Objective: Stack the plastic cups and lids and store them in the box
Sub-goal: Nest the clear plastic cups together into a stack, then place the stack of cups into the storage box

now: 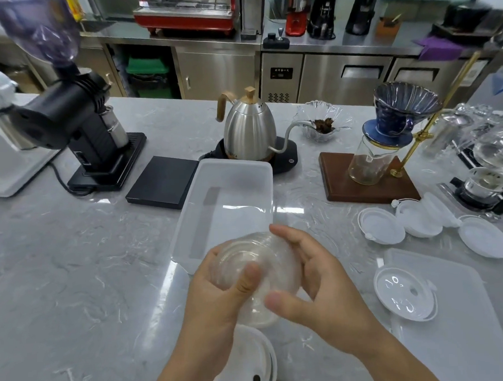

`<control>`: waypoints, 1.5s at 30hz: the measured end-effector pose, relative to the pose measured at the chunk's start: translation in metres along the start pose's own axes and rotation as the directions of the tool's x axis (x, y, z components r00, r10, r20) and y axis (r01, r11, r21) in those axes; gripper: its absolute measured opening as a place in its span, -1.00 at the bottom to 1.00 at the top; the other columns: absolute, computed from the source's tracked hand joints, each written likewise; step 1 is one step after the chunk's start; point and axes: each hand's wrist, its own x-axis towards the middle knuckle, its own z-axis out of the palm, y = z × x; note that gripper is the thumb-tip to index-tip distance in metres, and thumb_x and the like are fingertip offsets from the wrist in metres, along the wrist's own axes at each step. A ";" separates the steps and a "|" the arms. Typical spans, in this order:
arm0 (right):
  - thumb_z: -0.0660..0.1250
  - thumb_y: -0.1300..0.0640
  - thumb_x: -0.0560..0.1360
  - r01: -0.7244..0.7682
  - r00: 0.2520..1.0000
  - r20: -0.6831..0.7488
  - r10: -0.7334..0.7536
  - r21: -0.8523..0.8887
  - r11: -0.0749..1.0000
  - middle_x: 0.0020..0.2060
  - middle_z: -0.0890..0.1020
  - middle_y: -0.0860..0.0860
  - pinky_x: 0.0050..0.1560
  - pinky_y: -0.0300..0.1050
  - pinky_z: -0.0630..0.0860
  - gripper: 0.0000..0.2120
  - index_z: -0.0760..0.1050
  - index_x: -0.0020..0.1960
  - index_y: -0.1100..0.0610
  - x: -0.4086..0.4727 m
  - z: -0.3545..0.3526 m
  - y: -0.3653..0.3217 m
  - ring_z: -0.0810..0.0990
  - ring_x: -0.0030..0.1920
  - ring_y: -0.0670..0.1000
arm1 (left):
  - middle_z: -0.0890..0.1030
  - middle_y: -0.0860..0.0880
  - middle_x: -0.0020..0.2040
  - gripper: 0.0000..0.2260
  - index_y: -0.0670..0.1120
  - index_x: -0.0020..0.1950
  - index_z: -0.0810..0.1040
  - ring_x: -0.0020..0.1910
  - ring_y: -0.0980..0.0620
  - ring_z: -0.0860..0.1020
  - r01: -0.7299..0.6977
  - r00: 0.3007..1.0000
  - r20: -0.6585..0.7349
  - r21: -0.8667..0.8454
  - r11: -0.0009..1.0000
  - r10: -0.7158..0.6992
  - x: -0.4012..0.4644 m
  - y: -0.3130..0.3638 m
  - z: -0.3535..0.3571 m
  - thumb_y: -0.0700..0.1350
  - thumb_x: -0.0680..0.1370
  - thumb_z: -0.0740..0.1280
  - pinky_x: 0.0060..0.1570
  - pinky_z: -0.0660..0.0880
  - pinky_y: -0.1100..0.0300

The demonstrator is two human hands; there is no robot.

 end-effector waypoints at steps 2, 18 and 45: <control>0.60 0.11 0.24 0.006 1.000 -0.005 -0.006 -0.001 1.000 0.21 0.61 0.08 0.25 0.10 0.56 -0.26 0.42 0.36 -0.03 0.004 0.004 0.004 0.63 0.21 0.07 | 0.67 -0.19 0.19 -0.35 -0.09 0.29 0.56 0.20 -0.21 0.64 -0.021 1.000 -0.002 0.054 0.998 0.021 0.000 -0.001 -0.003 0.10 0.24 0.52 0.25 0.52 -0.24; 0.54 0.20 0.38 -0.145 0.987 0.084 0.135 0.133 0.980 0.10 0.70 0.13 0.03 -0.13 0.61 -0.44 0.45 0.33 0.14 0.044 0.011 -0.009 0.69 0.11 0.12 | 0.74 -0.23 -0.05 -0.61 -0.15 0.08 0.68 -0.08 -0.16 0.71 -0.060 0.998 -0.030 0.042 0.997 0.061 0.015 0.021 -0.034 -0.08 0.29 0.58 -0.14 0.62 0.16; 0.65 0.07 0.14 -0.553 0.813 -0.098 0.575 0.183 0.813 0.09 0.63 0.22 0.12 0.13 0.60 -0.20 0.41 0.28 0.26 0.246 0.021 0.051 0.61 -0.08 0.15 | 0.61 -0.20 0.14 -0.87 -0.02 0.16 0.46 -0.04 -0.19 0.55 0.349 0.780 -0.442 -0.281 0.894 -0.443 0.174 0.022 -0.001 -0.04 0.64 0.23 -0.06 0.50 0.04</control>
